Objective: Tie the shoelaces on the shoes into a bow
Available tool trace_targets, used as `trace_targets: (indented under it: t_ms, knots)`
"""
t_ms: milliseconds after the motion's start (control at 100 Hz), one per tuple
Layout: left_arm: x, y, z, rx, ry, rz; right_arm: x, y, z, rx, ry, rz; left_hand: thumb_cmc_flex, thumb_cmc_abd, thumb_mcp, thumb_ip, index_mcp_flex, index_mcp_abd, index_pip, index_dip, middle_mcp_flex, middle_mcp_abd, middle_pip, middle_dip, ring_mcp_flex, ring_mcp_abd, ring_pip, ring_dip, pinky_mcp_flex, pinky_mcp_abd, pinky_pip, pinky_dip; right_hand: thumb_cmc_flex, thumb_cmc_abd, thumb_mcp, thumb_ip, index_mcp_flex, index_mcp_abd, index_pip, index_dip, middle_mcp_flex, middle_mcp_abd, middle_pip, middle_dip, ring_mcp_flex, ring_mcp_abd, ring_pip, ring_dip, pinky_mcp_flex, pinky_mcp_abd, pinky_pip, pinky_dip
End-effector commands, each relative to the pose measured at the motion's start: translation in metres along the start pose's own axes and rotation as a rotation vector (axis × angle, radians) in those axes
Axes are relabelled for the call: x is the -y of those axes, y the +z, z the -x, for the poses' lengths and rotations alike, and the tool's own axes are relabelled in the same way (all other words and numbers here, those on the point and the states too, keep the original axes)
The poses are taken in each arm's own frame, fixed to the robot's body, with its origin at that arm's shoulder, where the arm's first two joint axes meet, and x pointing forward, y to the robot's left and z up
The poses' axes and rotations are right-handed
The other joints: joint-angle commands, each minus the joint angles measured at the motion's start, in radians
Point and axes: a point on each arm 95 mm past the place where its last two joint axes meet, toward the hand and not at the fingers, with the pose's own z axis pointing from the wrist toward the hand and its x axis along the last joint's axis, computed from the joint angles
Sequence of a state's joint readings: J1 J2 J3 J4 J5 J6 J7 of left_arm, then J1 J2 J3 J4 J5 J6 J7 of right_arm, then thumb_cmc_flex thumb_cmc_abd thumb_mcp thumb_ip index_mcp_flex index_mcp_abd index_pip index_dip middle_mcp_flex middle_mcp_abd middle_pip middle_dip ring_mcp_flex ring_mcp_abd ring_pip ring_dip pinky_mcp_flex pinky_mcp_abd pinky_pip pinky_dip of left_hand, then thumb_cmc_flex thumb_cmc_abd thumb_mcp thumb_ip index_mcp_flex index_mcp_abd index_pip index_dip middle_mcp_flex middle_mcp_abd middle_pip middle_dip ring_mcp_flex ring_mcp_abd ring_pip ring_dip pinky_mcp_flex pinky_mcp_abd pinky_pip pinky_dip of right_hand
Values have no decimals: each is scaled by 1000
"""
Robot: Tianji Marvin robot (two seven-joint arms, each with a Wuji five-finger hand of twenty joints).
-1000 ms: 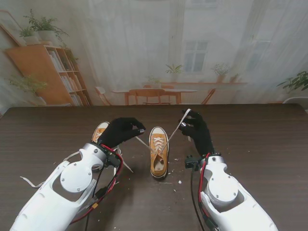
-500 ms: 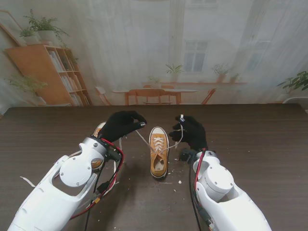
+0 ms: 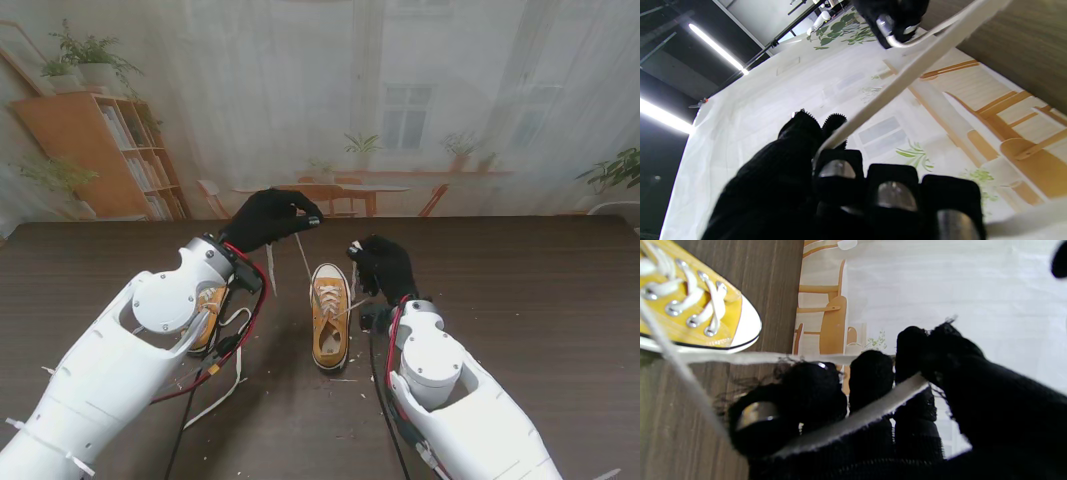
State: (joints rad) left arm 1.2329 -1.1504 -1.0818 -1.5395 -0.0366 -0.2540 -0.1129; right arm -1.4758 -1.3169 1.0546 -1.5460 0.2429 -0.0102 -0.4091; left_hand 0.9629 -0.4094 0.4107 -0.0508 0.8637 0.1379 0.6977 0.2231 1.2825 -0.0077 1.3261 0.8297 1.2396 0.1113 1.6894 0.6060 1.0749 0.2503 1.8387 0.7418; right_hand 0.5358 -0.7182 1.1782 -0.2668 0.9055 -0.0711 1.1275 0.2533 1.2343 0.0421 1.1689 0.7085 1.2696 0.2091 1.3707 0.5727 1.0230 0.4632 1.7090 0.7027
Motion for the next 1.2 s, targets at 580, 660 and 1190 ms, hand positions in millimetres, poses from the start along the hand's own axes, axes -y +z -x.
trace_targets:
  t_ms: [580, 660, 1190]
  knots:
    - [12, 72, -28, -186, -141, 169, -5, 10, 7, -139, -245, -170, 27, 18, -19, -16, -2, -60, 11, 13, 52, -33, 44, -4, 32, -17, 43, 5, 30, -153, 255, 16, -267, -91, -47, 70, -185, 26, -395, 110, -197, -69, 70, 144, -72, -75, 33, -12, -101, -152, 125, 51]
    - [9, 81, -32, -203, -154, 178, -5, 11, 7, -142, -265, -183, 27, 19, -19, -16, -4, -62, 10, 13, 52, -33, 44, -4, 32, -17, 43, 5, 30, -154, 255, 17, -263, -115, -32, 69, -193, 28, -391, 110, -206, -70, 72, 145, -78, -78, 34, -10, -104, -154, 123, 52]
    - [-30, 114, -47, -226, -246, 139, 1, 14, 9, -148, -308, -243, 22, 27, -27, -15, -6, -69, 11, 15, 46, -37, 43, -2, 32, -17, 43, 5, 29, -157, 255, 13, -44, -128, -59, -68, -45, -88, -161, -49, -84, -90, 87, 156, 23, -89, 57, -23, -6, -146, 149, 24]
